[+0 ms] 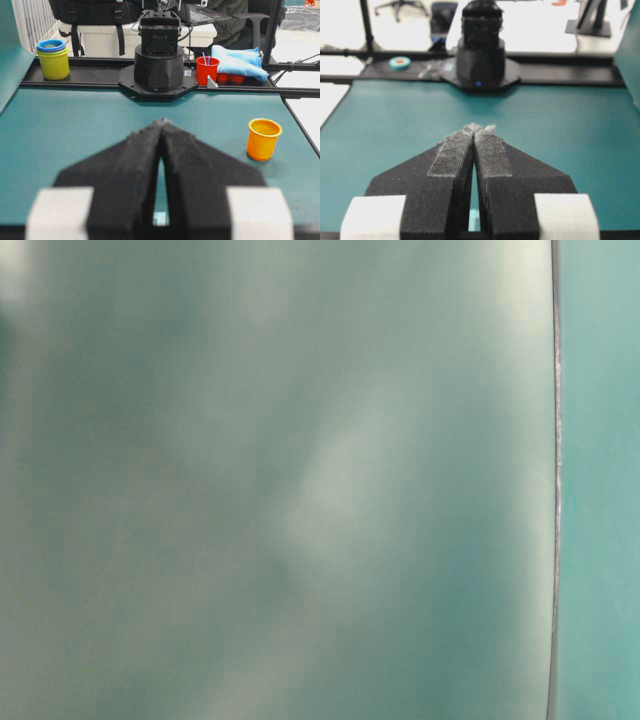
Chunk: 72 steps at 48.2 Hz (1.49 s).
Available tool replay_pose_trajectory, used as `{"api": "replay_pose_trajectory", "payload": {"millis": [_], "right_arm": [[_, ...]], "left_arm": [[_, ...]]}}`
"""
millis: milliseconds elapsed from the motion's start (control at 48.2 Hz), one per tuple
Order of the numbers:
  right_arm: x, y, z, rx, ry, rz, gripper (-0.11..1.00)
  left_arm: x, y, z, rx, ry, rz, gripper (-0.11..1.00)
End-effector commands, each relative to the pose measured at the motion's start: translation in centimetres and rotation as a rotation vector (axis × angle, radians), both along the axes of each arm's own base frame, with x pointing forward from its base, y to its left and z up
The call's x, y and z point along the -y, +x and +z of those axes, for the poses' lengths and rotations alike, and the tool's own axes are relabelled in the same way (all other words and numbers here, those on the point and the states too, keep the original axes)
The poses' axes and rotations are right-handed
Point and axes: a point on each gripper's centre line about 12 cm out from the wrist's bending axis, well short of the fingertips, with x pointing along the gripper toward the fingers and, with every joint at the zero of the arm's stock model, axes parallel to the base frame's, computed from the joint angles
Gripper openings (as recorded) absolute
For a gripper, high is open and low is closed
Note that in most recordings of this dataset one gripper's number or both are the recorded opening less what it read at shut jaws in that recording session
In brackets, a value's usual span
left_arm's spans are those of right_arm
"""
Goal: Move the cup toward the block with left arm.
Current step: 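Extend the open left gripper toward the orange cup at lower right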
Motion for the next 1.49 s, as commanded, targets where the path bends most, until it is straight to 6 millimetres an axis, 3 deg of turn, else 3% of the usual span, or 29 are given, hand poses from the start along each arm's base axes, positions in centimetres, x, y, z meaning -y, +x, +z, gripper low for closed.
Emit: {"api": "replay_pose_trajectory", "payload": {"millis": [0, 104, 332, 477, 685, 871, 1162, 1473], "right_arm": [[0.1, 0.3, 1.6, 0.040, 0.003, -0.005, 0.00], [0.1, 0.4, 1.7, 0.025, 0.000, -0.005, 0.00], [0.1, 0.6, 2.0, 0.003, 0.000, -0.005, 0.00], [0.1, 0.6, 2.1, 0.006, 0.000, -0.005, 0.00], [0.1, 0.6, 2.2, 0.009, 0.001, -0.007, 0.00], [0.1, 0.7, 2.2, 0.006, 0.001, -0.005, 0.00], [0.1, 0.7, 2.2, 0.005, 0.001, -0.005, 0.00], [0.1, 0.7, 2.2, 0.002, 0.001, -0.006, 0.00]], "left_arm": [[0.1, 0.4, -0.1, -0.031, 0.003, -0.004, -0.01], [0.1, 0.6, -0.4, -0.049, -0.002, -0.006, 0.15], [1.8, 2.1, -1.0, -0.088, 0.024, -0.082, 0.19], [2.8, 3.6, -1.1, -0.094, 0.029, -0.122, 0.33], [4.4, 6.7, -1.8, -0.137, 0.039, -0.167, 0.60], [6.0, 10.3, -2.6, -0.196, 0.063, -0.201, 0.76], [8.9, 17.0, -3.0, -0.251, 0.104, -0.245, 0.87], [11.0, 21.0, -4.8, -0.347, 0.135, -0.273, 0.87]]}}
